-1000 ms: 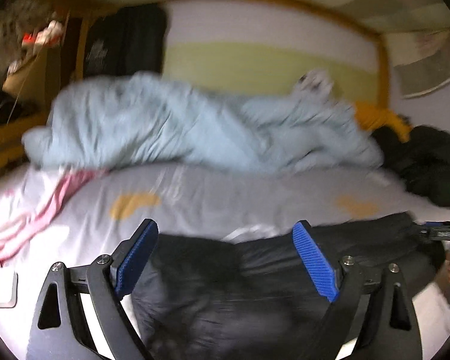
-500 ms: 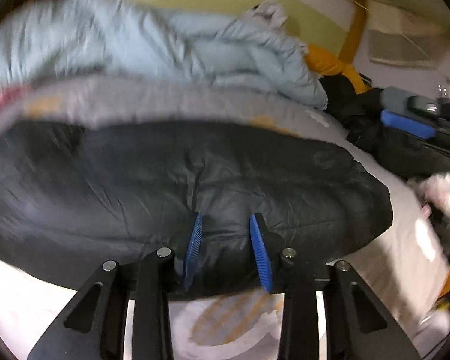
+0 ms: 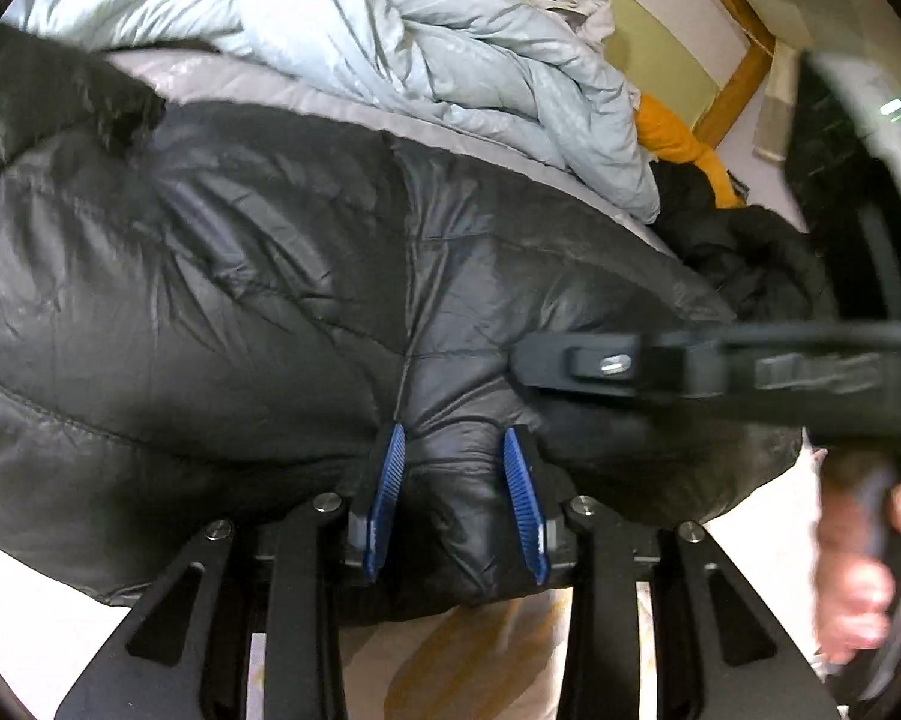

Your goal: Fold large clothes

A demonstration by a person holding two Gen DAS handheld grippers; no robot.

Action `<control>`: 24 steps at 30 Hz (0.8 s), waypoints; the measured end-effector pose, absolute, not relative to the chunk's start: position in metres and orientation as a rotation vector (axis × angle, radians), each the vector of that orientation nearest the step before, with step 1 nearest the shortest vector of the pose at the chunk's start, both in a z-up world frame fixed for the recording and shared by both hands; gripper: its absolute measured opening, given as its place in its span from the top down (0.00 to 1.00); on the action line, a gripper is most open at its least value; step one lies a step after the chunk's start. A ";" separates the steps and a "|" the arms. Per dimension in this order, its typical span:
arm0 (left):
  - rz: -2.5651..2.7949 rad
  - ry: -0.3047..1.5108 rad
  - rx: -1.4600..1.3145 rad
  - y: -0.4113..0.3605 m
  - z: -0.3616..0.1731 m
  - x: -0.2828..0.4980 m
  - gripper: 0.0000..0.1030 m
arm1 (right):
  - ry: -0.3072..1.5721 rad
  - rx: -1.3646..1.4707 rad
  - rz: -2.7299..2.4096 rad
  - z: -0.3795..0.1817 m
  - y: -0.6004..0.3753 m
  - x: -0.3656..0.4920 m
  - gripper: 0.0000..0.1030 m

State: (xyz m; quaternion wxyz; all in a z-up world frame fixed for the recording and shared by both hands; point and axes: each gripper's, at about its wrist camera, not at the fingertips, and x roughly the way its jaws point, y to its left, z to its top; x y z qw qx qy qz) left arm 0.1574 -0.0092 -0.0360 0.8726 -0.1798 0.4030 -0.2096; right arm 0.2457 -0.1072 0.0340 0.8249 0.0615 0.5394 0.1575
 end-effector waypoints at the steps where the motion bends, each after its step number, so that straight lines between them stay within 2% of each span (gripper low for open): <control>1: -0.444 0.847 -0.389 -0.007 -0.037 0.157 0.67 | 1.155 0.104 0.307 0.026 -0.105 0.251 0.94; 8: -0.438 0.858 -0.396 -0.008 -0.039 0.157 0.67 | 1.166 0.100 0.239 0.012 -0.101 0.290 0.99; 17: -0.435 0.849 -0.387 -0.008 -0.039 0.157 0.67 | 1.164 0.225 0.175 0.002 -0.112 0.353 1.00; 21: -0.440 0.843 -0.395 -0.007 -0.039 0.156 0.67 | 1.105 0.207 0.196 0.018 -0.118 0.333 1.00; 24: -0.442 0.840 -0.398 -0.006 -0.039 0.155 0.67 | 1.008 0.152 0.261 0.045 -0.125 0.282 1.00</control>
